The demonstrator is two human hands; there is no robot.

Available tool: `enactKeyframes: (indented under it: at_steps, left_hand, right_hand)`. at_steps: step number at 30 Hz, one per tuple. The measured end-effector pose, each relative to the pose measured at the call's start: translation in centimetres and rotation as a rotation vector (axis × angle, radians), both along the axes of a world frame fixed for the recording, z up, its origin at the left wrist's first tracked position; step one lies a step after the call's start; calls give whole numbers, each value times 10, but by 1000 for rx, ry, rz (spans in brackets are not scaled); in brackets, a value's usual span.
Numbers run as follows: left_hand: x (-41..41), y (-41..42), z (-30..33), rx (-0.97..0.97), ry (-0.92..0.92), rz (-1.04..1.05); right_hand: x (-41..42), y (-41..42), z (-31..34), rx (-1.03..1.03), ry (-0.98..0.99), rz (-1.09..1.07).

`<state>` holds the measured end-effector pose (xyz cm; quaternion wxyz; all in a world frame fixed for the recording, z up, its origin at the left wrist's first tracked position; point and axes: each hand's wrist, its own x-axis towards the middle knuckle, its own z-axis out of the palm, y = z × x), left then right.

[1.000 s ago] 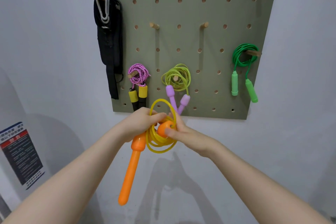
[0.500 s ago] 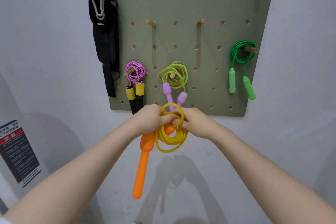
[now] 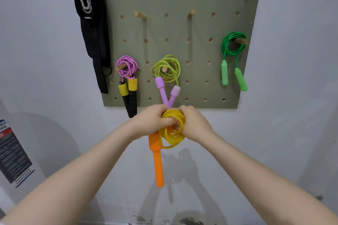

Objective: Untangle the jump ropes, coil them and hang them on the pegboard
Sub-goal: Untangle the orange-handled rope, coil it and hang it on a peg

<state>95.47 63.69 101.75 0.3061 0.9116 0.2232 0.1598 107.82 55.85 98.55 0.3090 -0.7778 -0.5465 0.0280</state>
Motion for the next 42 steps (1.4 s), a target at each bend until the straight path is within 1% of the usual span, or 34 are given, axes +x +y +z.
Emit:
enactKeyframes:
  at_steps: [1,3,4,5,6,7,9,11,13,15,17,18,19,21,23,25,27,30,31,33,36,38,40,41,42]
  left_hand:
    - [-1,1,-1,-26,4,8]
    - [-3,4,0,-130,-3,14]
    - [-5,5,2,-166,-6,14]
    - [-7,7,4,-186,-7,10]
    - [-8,8,6,-189,-5,2]
    - [-8,10,7,-180,5,-13]
    - [-5,11,9,-157,27,-43]
    - [-2,13,12,-176,33,-62]
    - [2,15,16,-183,37,-99]
    - [7,19,18,-141,63,-160]
    - [13,22,17,-107,89,-210]
    - [18,24,16,-120,83,-229]
    - [22,25,16,-149,60,-243]
    - [31,31,22,-230,-35,-269]
    - [41,38,33,-273,-152,-269]
    - [51,44,48,-266,-269,-225]
    - [64,49,64,-185,-356,-168]
    - [85,56,83,53,-393,-89]
    - [90,58,89,92,-412,-80]
    - [98,62,99,85,-465,-120]
    - [108,67,118,-3,-609,-242]
    - [112,71,135,9,-735,-265]
    - [117,74,153,124,-797,-244]
    - [121,75,162,201,-806,-228]
    - [125,75,169,273,-808,-217]
  right_hand:
    - [2,-2,1,-15,142,127]
    - [6,-9,11,-23,726,453]
    - [11,-12,13,22,972,528]
    - [15,-14,14,66,1117,562]
    - [18,-14,14,91,1148,565]
    - [19,-12,15,102,1094,546]
    - [15,-9,16,91,847,525]
    - [11,-5,20,88,700,508]
    - [15,-4,24,85,687,508]
    - [25,-2,29,19,690,518]
    - [33,2,39,-96,552,482]
    - [38,6,45,-145,477,457]
    - [43,9,51,-173,427,430]
    - [54,12,66,-167,400,404]
    - [65,8,83,-111,438,432]
    - [75,5,95,-3,606,493]
    - [85,7,104,102,752,500]
    - [97,17,113,217,742,520]
    - [100,20,116,251,739,526]
    - [105,24,128,331,726,531]
    - [115,33,152,456,599,511]
    - [121,39,173,536,479,530]
    - [124,44,193,631,369,530]
    - [125,48,201,698,269,496]
    - [127,53,206,779,111,419]
